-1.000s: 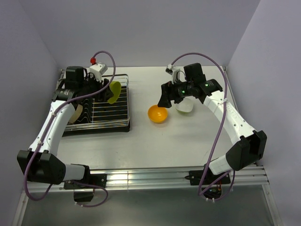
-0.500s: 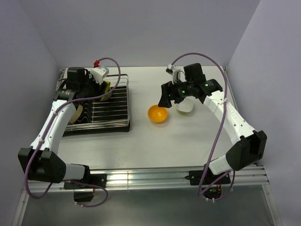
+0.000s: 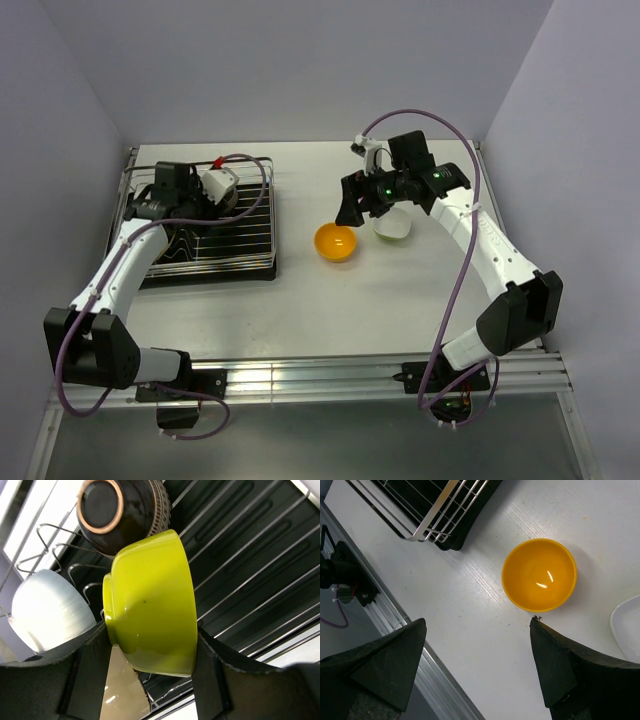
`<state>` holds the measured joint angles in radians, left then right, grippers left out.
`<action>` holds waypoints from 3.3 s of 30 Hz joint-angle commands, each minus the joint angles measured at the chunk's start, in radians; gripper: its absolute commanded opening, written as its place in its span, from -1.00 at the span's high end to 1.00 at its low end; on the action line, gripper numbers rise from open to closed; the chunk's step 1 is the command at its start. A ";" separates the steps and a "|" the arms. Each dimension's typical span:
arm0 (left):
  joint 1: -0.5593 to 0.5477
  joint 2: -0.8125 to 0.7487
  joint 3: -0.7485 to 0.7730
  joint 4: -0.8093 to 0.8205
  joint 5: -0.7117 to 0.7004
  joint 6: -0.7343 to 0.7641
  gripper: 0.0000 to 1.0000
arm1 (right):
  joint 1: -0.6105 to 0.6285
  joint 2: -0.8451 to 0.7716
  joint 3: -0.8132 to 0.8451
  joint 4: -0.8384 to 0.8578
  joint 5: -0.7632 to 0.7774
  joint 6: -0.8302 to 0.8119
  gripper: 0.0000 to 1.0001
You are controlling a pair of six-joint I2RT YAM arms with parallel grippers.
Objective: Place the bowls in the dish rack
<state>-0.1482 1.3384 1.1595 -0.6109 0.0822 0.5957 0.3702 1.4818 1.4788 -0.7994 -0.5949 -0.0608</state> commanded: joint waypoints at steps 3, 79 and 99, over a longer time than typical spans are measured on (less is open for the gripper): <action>-0.031 -0.039 -0.037 0.048 -0.070 0.099 1.00 | -0.007 0.011 0.044 -0.009 -0.019 -0.008 -0.82; -0.114 0.007 0.023 -0.234 -0.107 0.435 -0.65 | -0.007 0.020 0.034 -0.018 0.030 -0.033 -0.87; -0.070 0.088 0.278 -0.283 0.146 0.184 -0.58 | -0.054 0.087 0.021 -0.061 0.121 -0.053 -0.68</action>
<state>-0.2363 1.4216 1.3445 -0.9073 0.0818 0.8982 0.3462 1.5536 1.4811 -0.8505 -0.5369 -0.1020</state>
